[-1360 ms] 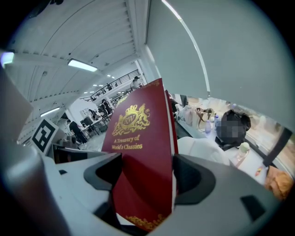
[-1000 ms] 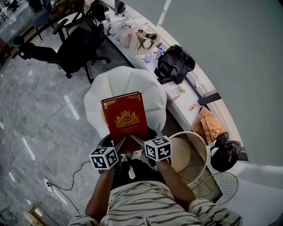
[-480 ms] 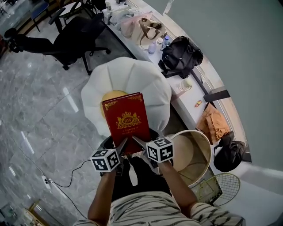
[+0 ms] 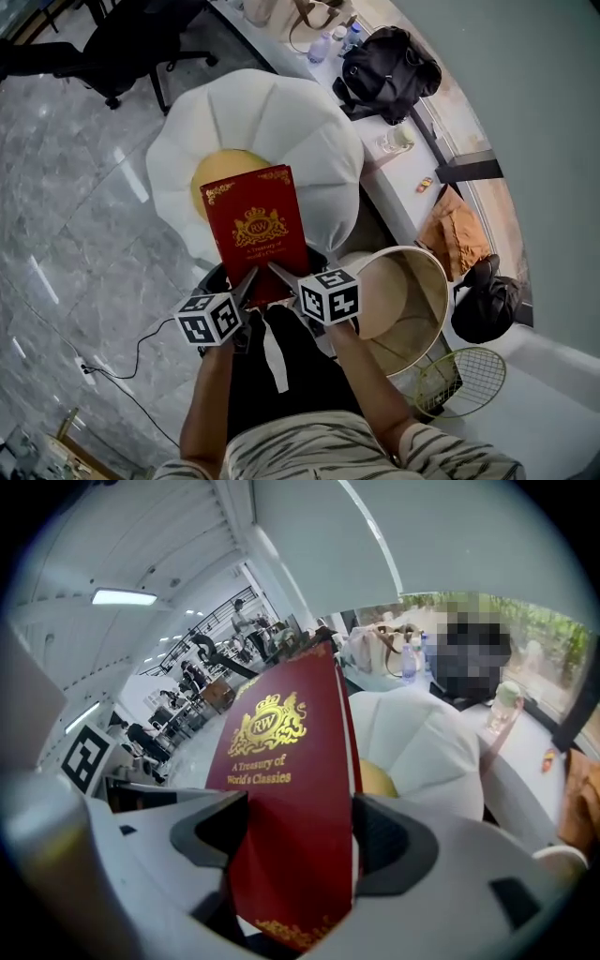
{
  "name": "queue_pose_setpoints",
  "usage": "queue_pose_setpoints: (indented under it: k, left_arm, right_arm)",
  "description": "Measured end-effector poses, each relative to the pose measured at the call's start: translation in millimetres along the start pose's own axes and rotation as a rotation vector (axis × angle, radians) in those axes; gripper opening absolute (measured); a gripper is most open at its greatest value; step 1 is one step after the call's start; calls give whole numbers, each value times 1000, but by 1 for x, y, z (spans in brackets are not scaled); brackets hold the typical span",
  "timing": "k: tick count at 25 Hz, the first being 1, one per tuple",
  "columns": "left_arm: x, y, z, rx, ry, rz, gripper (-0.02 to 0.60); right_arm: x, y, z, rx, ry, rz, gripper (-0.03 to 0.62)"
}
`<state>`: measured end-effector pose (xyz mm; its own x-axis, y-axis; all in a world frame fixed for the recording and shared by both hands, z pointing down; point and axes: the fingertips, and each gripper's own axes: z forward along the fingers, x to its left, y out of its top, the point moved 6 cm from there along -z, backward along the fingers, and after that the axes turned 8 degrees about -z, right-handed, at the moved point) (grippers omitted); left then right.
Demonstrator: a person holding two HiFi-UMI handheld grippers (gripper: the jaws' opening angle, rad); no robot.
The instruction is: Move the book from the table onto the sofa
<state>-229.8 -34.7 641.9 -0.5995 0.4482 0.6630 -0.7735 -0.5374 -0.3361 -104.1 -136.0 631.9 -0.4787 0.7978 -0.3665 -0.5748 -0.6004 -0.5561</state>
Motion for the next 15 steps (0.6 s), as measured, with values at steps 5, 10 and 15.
queue_pose_setpoints:
  k: [5,10,15]
  left_arm:
    - [25,-19,29,46,12,-29,324]
    - [53,-32,51,73,42,-41,322]
    - [79,-47,73,99,59,-65,322]
  right_arm:
    - [-19,-27,28,33,13,16,368]
    - [-29,-53,58,47,13,61,367]
    - [-41,-75,87,83,14,83,365]
